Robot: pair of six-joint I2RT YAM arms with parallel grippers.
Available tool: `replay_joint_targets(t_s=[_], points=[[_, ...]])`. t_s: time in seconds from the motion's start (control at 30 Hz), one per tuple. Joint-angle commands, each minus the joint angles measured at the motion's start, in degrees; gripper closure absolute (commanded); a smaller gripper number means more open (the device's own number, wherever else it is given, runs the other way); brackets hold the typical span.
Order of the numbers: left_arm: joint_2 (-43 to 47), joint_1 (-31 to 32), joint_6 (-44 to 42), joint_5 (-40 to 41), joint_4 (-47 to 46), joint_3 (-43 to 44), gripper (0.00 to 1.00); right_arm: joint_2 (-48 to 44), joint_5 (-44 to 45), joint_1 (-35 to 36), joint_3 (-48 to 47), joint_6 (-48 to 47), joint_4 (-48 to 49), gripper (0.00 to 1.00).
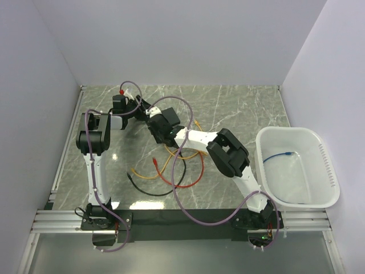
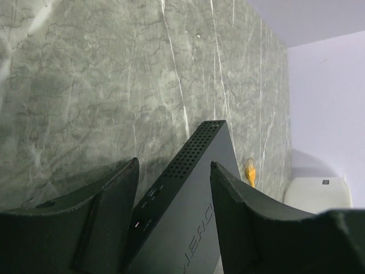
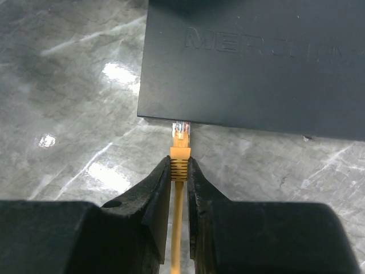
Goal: Insert the plug into the switch port
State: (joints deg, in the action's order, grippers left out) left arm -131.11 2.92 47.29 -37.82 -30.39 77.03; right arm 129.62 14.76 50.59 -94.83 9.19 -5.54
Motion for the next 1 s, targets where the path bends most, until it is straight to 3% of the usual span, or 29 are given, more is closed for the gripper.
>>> replay_joint_targets(t_s=[0.0, 0.37, 0.97], points=[[-2.92, 1.39, -1.67, -1.29, 6.05, 0.31, 0.40, 0.46, 0.44, 1.18, -2.38, -1.28, 5.45, 1.00], [-4.06, 1.65, 0.00, -3.57, 8.68, 1.36, 0.41, 1.16, 0.71, 1.27, -3.70, 0.12, 5.36, 1.00], [-5.82, 3.32, -4.83, -6.82, 12.55, 1.80, 0.45, 1.16, -0.53, 1.18, -3.96, 0.39, 5.45, 1.00]])
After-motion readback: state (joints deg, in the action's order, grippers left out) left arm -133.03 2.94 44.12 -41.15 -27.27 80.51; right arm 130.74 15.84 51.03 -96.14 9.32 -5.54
